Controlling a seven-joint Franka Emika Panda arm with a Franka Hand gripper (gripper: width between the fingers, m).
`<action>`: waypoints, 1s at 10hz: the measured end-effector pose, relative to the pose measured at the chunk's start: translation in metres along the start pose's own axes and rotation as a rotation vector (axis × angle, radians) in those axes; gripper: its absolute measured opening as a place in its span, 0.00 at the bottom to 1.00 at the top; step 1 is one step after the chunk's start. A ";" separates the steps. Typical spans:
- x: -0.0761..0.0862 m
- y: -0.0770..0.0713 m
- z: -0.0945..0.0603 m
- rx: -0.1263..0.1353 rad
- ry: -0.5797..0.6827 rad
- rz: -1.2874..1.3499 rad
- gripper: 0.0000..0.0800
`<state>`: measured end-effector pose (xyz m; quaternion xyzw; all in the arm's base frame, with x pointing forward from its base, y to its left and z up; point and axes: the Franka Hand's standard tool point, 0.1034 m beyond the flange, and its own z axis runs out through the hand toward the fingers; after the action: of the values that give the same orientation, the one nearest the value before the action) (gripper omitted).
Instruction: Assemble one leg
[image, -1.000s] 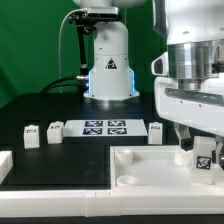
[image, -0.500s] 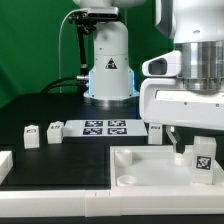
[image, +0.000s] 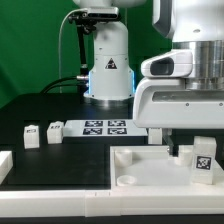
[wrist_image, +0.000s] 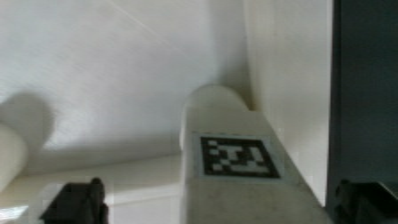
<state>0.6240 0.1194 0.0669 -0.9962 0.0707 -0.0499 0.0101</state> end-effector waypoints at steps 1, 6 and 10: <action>0.000 0.000 0.000 0.000 0.000 0.000 0.78; 0.000 0.000 0.000 0.000 0.000 0.046 0.36; 0.000 0.002 0.001 0.027 0.000 0.609 0.36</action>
Offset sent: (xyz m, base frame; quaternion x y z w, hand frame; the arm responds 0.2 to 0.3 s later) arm 0.0000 0.0000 0.0000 0.0000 0.0000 0.0000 1.0000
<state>0.6233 0.1174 0.0660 -0.9290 0.3654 -0.0457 0.0377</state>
